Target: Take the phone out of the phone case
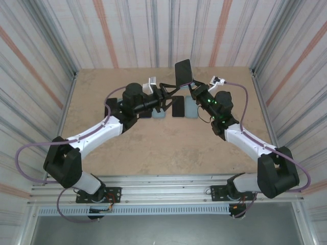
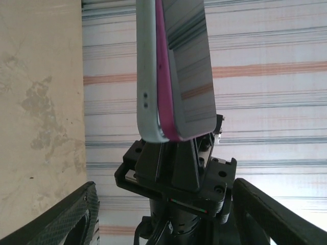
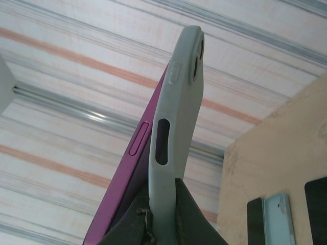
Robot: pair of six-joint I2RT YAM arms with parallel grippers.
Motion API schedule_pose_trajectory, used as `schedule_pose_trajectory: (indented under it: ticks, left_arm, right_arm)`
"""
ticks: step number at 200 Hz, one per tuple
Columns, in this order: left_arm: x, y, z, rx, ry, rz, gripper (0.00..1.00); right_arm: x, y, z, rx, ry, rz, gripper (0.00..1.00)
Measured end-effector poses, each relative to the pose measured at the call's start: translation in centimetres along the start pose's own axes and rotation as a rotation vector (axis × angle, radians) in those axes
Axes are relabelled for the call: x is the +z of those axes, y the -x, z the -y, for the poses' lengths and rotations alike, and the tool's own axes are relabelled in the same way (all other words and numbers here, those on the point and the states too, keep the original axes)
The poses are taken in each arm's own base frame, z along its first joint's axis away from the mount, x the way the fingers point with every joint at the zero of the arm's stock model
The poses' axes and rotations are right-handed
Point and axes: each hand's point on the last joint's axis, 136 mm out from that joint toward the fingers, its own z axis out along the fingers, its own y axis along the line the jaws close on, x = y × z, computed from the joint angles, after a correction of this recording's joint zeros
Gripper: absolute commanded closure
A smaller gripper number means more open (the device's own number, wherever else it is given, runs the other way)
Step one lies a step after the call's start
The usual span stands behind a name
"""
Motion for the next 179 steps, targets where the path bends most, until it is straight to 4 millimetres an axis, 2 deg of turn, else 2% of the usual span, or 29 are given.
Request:
schedule_pose_trajectory:
  ticks: [21,76,115,179]
  left_arm:
    - [0.3,-0.4,0.4,-0.012,-0.012,0.017,0.36]
    - [0.3,0.5,2.0,-0.019,-0.056,0.068,0.49]
    - [0.5,0.9,3.0,-0.012,-0.080,0.081,0.50]
    - [1.2,1.3,2.6,-0.016,-0.074,0.083,0.49]
  right_arm:
    - [0.2,-0.2,0.0,-0.016,0.010,0.014,1.00]
    - [0.7,-1.3,0.5,-0.067,0.007,0.006,1.00]
    - [0.7,-1.6,0.2,-0.096,0.016,0.001,1.00]
    - [0.7,-1.6,-0.4,-0.101,0.036,0.010,1.00]
